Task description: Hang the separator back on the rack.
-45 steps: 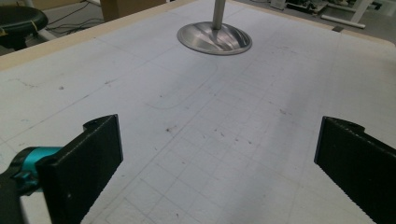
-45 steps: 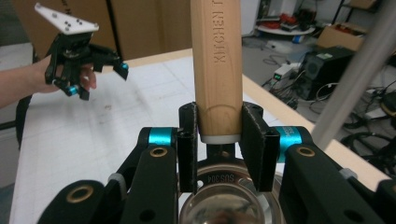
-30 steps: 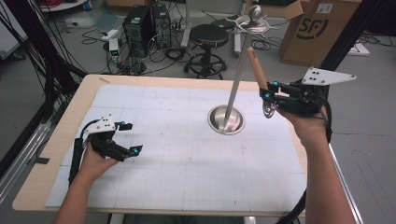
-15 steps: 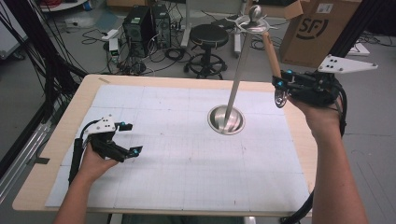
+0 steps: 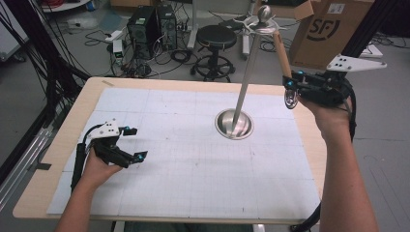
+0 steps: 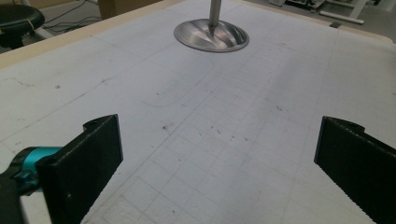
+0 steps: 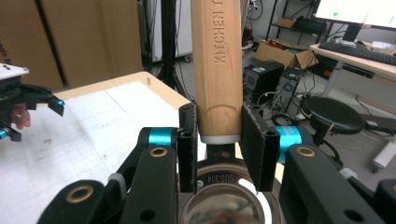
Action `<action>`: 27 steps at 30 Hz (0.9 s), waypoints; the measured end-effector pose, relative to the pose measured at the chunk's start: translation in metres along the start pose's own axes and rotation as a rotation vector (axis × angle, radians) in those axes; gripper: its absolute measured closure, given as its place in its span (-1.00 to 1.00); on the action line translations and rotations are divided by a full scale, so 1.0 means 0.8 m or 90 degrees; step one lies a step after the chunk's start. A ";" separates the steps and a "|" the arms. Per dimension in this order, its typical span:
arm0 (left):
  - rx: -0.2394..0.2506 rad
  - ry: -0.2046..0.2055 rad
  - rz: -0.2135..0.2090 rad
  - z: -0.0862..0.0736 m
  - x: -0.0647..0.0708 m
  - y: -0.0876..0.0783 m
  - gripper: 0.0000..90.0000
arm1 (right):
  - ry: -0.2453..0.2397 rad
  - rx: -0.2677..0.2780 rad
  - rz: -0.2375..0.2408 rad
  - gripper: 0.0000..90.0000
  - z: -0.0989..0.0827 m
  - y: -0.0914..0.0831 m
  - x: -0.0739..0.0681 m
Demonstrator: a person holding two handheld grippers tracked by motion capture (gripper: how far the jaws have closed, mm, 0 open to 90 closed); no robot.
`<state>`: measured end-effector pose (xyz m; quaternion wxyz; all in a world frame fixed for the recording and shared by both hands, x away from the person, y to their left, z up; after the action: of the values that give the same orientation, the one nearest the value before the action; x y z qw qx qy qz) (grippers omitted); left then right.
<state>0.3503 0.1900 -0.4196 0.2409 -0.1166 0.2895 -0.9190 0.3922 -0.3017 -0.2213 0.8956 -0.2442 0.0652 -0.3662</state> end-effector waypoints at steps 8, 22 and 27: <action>-0.001 -0.003 0.001 -0.002 -0.001 -0.002 -0.96 | 0.009 -0.002 0.001 0.53 -0.001 0.009 0.005; -0.007 -0.003 0.000 -0.003 -0.001 -0.001 -0.96 | 0.045 0.004 0.011 0.53 -0.012 0.030 0.018; -0.009 0.000 -0.001 -0.003 0.001 -0.001 -0.96 | 0.044 -0.005 0.016 0.53 -0.011 0.041 0.015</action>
<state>0.3486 0.1914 -0.4214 0.2395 -0.1184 0.2961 -0.9170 0.4182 -0.2935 -0.2443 0.8964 -0.2342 0.1003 -0.3626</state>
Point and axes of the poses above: each handheld gripper's, and its own axes: y roughly forward along the jaws, z roughly out of its top, x roughly to its right, the point moved 5 cm from there along y, roughly forward along the jaws, and after that the axes turned 13 degrees about -x, right-handed, at the moved point
